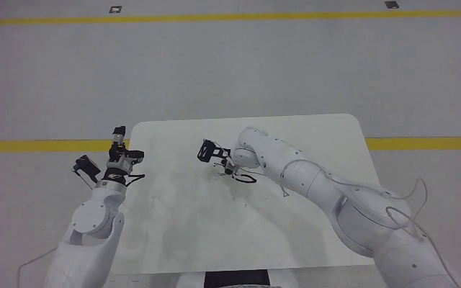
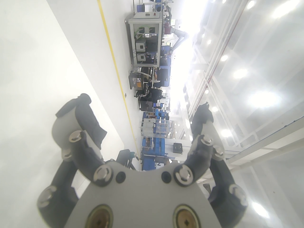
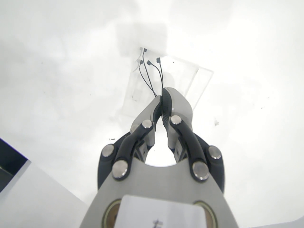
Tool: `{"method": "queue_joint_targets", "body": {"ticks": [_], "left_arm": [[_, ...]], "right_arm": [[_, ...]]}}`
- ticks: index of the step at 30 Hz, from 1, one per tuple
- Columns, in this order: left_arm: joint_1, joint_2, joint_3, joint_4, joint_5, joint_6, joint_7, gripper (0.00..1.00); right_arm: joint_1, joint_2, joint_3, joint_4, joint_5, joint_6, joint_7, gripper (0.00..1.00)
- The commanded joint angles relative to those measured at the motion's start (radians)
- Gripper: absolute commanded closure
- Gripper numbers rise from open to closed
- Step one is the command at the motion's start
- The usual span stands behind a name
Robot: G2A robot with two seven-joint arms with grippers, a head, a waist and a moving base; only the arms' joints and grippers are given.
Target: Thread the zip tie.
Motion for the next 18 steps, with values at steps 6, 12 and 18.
{"method": "queue_joint_targets", "body": {"ticks": [6, 12, 18], "left_arm": [[0.000, 0.000, 0.000, 0.000, 0.000, 0.000, 0.000, 0.00], [0.000, 0.000, 0.000, 0.000, 0.000, 0.000, 0.000, 0.00], [0.000, 0.000, 0.000, 0.000, 0.000, 0.000, 0.000, 0.00]], "right_arm": [[-0.002, 0.001, 0.000, -0.016, -0.004, 0.000, -0.019, 1.00], [-0.005, 0.002, 0.000, -0.028, -0.001, 0.000, -0.023, 1.00], [-0.015, -0.002, 0.000, -0.039, 0.004, 0.000, -0.015, 1.00]]}}
